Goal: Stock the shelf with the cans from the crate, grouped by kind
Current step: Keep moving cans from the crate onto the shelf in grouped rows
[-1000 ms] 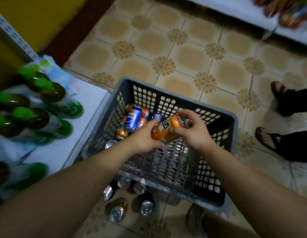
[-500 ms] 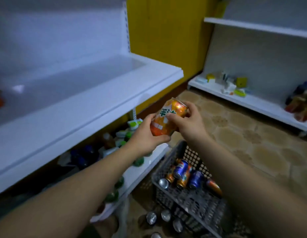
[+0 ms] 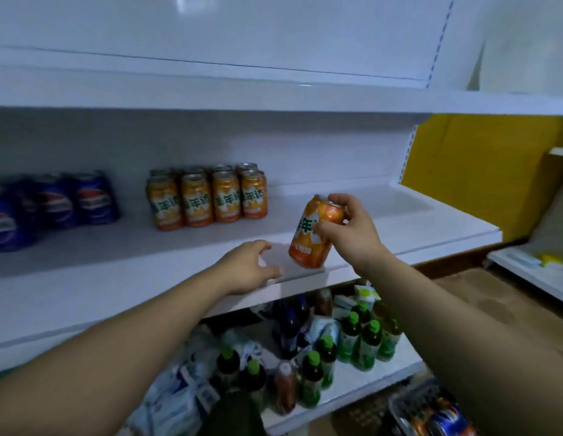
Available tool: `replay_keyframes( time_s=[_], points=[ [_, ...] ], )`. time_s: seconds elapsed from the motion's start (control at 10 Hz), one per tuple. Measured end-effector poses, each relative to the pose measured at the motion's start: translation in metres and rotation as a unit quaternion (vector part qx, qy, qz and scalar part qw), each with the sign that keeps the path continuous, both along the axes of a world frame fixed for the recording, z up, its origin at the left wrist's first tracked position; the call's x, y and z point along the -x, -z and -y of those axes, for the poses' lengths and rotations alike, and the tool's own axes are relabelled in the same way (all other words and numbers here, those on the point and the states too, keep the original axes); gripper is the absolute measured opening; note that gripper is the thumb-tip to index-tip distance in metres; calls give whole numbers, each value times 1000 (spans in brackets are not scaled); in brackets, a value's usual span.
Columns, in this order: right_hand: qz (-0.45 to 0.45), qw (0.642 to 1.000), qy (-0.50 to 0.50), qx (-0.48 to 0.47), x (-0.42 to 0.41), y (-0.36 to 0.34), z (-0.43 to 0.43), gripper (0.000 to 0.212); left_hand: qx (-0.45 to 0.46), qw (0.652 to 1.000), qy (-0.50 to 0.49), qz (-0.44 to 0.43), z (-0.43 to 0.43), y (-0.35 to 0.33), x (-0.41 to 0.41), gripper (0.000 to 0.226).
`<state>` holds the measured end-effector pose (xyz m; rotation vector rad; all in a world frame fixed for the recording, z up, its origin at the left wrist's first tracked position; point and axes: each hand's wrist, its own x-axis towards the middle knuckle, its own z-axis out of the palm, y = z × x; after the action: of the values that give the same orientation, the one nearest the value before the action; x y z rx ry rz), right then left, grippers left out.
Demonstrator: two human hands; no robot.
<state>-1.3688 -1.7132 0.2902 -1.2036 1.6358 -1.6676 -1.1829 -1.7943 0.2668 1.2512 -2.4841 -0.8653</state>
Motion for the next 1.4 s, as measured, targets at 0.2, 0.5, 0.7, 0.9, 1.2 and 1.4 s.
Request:
replay_keyframes(
  time_s=[0.2,0.5,0.7,0.9,1.2,1.4],
  points=[
    [-92,992,-74,-33,-66,8,45,55,78,978,-92,171,29,14,-120,75],
    [-206,970,-126,-18,-146,9,90,61,67,958,-173,217,30,23,-194,76],
    [-233,959,-161,-9,-186,6,124,67,77,955,-185,217,33,25,-199,79],
    [-318,933,-168,-16,-205,13,154,78,77,958,-185,205,35,28,-200,78],
    [-308,937,-168,3,-213,18,188,80,75,961,-186,191,39,29,-203,79],
    [-303,938,-164,-42,-220,22,195,83,67,960,-188,197,40,32,-204,79]
  ],
)
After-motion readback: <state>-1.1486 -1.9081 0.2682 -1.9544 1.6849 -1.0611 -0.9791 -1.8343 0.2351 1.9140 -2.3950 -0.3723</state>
